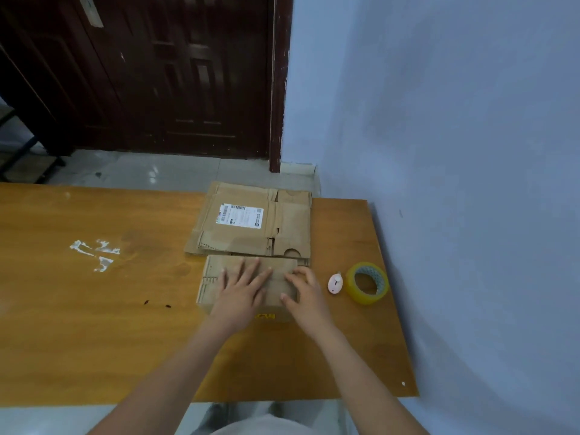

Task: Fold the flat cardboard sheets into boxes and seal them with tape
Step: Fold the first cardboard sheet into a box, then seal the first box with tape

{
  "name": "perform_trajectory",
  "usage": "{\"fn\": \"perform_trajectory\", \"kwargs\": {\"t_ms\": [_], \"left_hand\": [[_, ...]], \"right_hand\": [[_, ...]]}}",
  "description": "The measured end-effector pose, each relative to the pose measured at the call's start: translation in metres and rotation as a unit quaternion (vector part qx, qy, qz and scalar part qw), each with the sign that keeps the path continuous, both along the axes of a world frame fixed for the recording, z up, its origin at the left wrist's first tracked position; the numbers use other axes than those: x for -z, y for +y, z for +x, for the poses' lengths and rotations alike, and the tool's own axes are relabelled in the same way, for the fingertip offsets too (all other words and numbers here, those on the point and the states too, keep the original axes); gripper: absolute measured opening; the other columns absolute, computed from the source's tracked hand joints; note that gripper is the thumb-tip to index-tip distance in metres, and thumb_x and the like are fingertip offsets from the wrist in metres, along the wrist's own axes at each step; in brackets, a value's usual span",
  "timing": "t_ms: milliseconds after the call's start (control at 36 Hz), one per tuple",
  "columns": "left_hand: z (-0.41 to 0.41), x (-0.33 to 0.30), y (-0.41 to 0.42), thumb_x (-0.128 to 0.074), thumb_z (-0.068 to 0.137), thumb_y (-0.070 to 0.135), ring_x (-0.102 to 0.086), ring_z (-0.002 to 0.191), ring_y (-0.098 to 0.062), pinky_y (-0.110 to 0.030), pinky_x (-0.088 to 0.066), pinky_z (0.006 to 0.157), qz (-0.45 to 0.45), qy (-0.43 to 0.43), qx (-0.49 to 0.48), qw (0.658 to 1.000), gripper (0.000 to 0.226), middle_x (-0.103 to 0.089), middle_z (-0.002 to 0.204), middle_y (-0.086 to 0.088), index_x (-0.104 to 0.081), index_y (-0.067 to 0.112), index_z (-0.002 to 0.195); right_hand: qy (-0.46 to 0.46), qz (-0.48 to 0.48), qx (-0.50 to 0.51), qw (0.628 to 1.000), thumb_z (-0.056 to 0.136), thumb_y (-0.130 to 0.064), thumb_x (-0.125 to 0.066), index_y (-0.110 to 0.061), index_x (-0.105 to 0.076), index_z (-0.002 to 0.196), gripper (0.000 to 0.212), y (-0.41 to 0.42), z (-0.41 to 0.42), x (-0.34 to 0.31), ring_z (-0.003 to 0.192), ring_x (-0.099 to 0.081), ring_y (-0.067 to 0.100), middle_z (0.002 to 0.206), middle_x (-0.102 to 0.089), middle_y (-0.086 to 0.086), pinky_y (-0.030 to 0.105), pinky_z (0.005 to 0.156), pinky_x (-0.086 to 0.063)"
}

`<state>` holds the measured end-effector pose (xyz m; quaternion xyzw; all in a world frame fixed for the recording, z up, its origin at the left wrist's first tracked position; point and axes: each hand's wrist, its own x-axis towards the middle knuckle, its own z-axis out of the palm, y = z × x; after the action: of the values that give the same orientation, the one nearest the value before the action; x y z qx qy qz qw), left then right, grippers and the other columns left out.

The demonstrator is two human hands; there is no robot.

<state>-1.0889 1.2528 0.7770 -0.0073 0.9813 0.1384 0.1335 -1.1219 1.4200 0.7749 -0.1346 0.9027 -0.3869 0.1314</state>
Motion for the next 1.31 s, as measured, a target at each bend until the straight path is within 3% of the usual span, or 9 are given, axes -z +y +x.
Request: {"fn": "perform_trajectory", "kwargs": {"t_ms": [111,278,500,583,667,750,889,1139,1306], "left_hand": [[0.0,0.005,-0.003,0.015,0.072,0.061,0.013,0.145,-0.015,-0.045,0.007,0.116,-0.003,0.011,-0.013,1.0,0.08,0.004,0.158,0.014,-0.009,0.046,0.147],[-0.002,0.009,-0.005,0.024,0.068,0.076,0.011,0.145,-0.015,-0.043,0.006,0.115,-0.001,0.025,-0.016,1.0,0.09,0.001,0.157,0.016,-0.011,0.048,0.145],[0.0,0.014,-0.006,0.025,0.073,0.073,0.009,0.145,-0.014,-0.044,0.004,0.115,0.013,0.054,-0.016,0.998,0.088,-0.003,0.155,0.018,-0.018,0.046,0.145],[0.0,0.017,-0.008,0.021,0.077,0.072,0.008,0.145,-0.013,-0.045,0.001,0.116,0.016,0.059,-0.017,0.998,0.083,-0.002,0.153,0.02,-0.02,0.046,0.144],[0.0,0.018,-0.009,0.017,0.081,0.071,0.006,0.145,-0.014,-0.047,-0.002,0.116,0.018,0.064,-0.015,0.998,0.078,-0.004,0.154,0.019,-0.022,0.046,0.144],[0.0,0.019,-0.009,0.017,0.081,0.07,0.008,0.145,-0.013,-0.047,0.0,0.116,0.02,0.063,-0.011,0.998,0.077,0.001,0.152,0.021,-0.019,0.046,0.145],[0.0,0.018,-0.01,0.019,0.08,0.069,0.011,0.144,-0.013,-0.046,0.003,0.116,0.013,0.059,-0.007,0.998,0.077,0.008,0.15,0.022,-0.014,0.046,0.145],[0.002,0.02,-0.012,0.023,0.074,0.073,0.014,0.142,-0.011,-0.044,0.005,0.115,0.019,0.06,-0.008,0.998,0.084,0.006,0.15,0.021,-0.013,0.045,0.145],[-0.001,0.011,-0.009,-0.006,0.086,0.064,0.01,0.145,-0.014,-0.043,0.008,0.114,0.068,0.038,-0.023,0.997,0.065,-0.004,0.157,0.016,-0.022,0.044,0.146]], "right_hand": [[-0.027,-0.038,0.063,0.997,0.095,-0.02,-0.052,-0.024,-0.038,0.142,0.05,0.035,-0.007,0.003,0.126,-0.035,0.006,0.134,-0.038,-0.009,0.027,0.109,-0.03],[-0.005,0.058,0.272,0.96,0.086,-0.025,-0.06,-0.016,-0.05,0.126,0.043,0.109,-0.044,0.029,0.111,-0.055,0.027,0.12,-0.057,0.007,0.04,0.09,-0.048],[-0.076,0.18,0.158,0.968,0.085,-0.049,-0.057,-0.02,-0.019,0.148,0.079,0.119,-0.086,0.056,0.12,-0.05,0.032,0.131,-0.054,0.011,0.047,0.097,-0.044],[-0.097,0.203,0.104,0.969,0.089,-0.042,-0.055,-0.031,-0.003,0.15,0.08,0.108,-0.093,0.064,0.113,-0.055,0.031,0.128,-0.056,0.01,0.044,0.089,-0.046],[-0.111,0.195,0.096,0.97,0.093,-0.034,-0.053,-0.025,-0.013,0.149,0.069,0.105,-0.098,0.069,0.107,-0.058,0.031,0.128,-0.055,0.013,0.036,0.073,-0.048],[-0.105,0.204,0.102,0.968,0.096,-0.04,-0.045,-0.016,-0.037,0.14,0.051,0.109,-0.101,0.067,0.112,-0.055,0.032,0.127,-0.056,0.015,0.04,0.085,-0.049],[-0.101,0.207,0.142,0.963,0.093,-0.018,-0.052,-0.011,-0.037,0.141,0.051,0.119,-0.103,0.057,0.114,-0.054,0.033,0.128,-0.056,0.015,0.034,0.081,-0.045],[-0.093,-0.113,0.212,0.966,0.083,0.001,-0.064,-0.022,-0.052,0.11,0.037,0.142,-0.071,0.005,0.092,-0.056,0.02,0.108,-0.058,0.005,0.02,0.059,-0.046],[-0.079,-0.231,0.145,0.959,0.083,0.002,-0.064,-0.04,-0.054,0.113,0.052,0.136,-0.031,-0.055,0.096,-0.063,0.012,0.115,-0.062,-0.003,0.031,0.073,-0.056]]}}
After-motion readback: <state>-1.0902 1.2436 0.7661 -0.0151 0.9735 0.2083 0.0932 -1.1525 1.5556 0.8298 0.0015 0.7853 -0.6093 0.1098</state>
